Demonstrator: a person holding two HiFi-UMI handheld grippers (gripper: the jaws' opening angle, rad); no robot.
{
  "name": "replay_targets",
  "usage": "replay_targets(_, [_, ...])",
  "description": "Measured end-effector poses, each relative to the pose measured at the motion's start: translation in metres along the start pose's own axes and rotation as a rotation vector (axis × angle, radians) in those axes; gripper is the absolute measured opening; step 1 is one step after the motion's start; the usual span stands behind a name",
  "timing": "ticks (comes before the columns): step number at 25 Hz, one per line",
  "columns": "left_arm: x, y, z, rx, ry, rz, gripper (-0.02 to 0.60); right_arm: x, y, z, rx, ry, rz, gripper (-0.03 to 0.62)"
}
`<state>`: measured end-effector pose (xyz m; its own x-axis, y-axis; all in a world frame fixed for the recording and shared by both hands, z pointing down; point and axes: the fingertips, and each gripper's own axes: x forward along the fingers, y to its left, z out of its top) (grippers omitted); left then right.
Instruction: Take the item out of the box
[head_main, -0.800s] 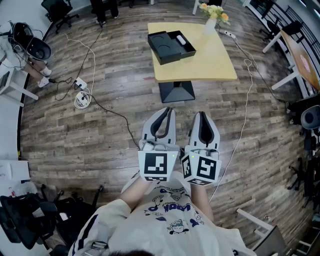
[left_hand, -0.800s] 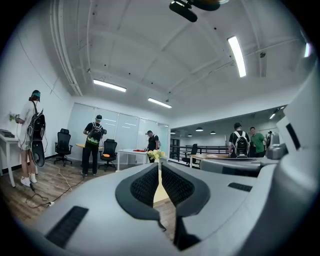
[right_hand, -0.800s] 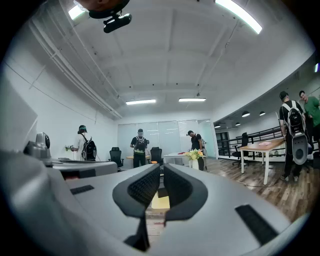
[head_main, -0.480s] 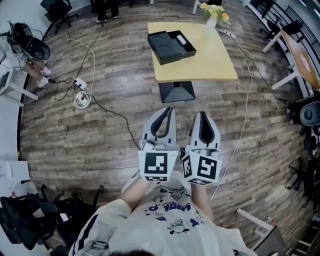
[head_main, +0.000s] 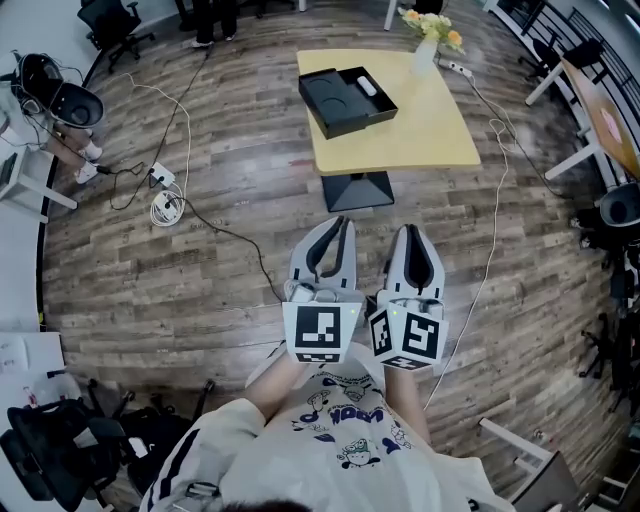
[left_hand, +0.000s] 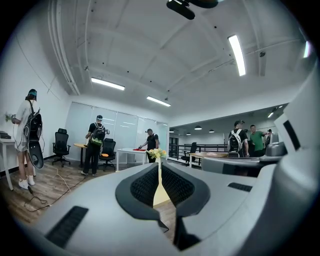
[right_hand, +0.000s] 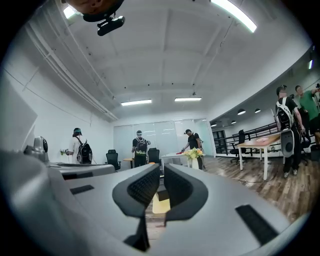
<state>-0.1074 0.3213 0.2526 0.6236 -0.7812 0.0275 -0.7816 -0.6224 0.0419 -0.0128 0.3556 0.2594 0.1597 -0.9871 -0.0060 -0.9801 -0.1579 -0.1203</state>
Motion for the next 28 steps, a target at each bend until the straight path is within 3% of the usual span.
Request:
replay_targets(12, [0.024,0.025,-0.006,-0.017,0.029,-0.024,0.029,0.023,0.012,-0.009,-0.002,0.033,-0.021,0.044])
replay_targets(28, [0.104,0.036,-0.012,-0.010,0.044,0.030,0.029,0.106,-0.025,-0.015,0.008,0.053,0.021,0.044])
